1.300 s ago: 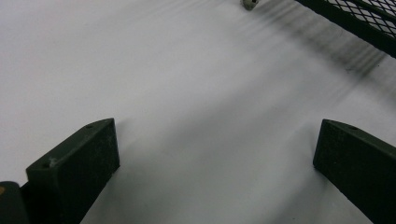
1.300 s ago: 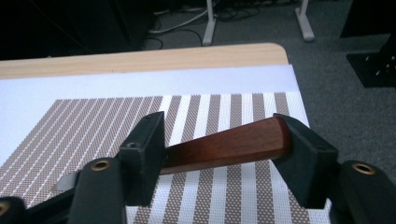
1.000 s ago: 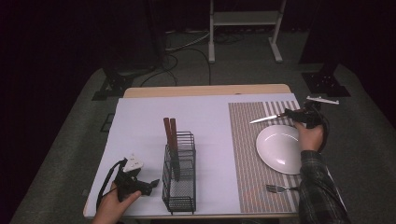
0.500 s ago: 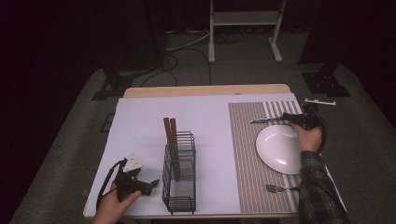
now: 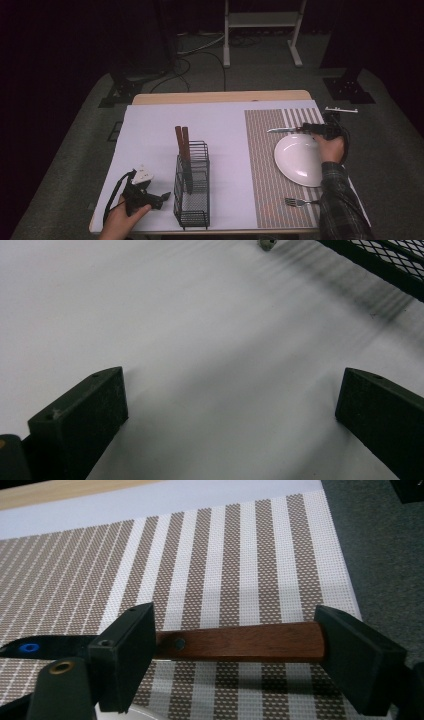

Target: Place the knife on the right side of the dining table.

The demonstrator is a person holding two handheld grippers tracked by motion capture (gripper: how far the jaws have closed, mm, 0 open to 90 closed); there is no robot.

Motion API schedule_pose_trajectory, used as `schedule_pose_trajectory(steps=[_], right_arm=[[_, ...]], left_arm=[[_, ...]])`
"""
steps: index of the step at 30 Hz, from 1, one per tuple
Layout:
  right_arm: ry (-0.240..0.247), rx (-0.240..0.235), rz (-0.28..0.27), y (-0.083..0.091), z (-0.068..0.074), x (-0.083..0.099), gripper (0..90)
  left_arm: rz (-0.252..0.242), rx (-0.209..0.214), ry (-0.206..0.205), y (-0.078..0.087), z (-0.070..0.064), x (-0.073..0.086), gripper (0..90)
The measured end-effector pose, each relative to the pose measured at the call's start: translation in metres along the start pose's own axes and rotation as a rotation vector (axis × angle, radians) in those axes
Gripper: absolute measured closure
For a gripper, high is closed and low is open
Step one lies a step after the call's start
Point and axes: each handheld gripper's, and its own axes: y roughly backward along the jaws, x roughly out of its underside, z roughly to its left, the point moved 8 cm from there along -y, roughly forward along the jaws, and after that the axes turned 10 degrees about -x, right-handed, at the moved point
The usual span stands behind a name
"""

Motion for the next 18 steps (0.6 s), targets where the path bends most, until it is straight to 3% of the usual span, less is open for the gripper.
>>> schedule_pose_trajectory(steps=[7, 12, 18], right_arm=[[0.021, 0.044, 0.019, -0.001, -0.002, 0.002, 20.3], [0.034, 0.053, 0.008, 0.004, -0.001, -0.001, 20.2], [0.085, 0.054, -0.002, 0.016, 0.008, -0.004, 20.2]], left_arm=[[0.000, 0.000, 0.000, 0.000, 0.000, 0.000, 0.0], [0.000, 0.000, 0.000, 0.000, 0.000, 0.000, 0.0], [-0.001, 0.000, 0.001, 0.000, 0.000, 0.000, 0.0]])
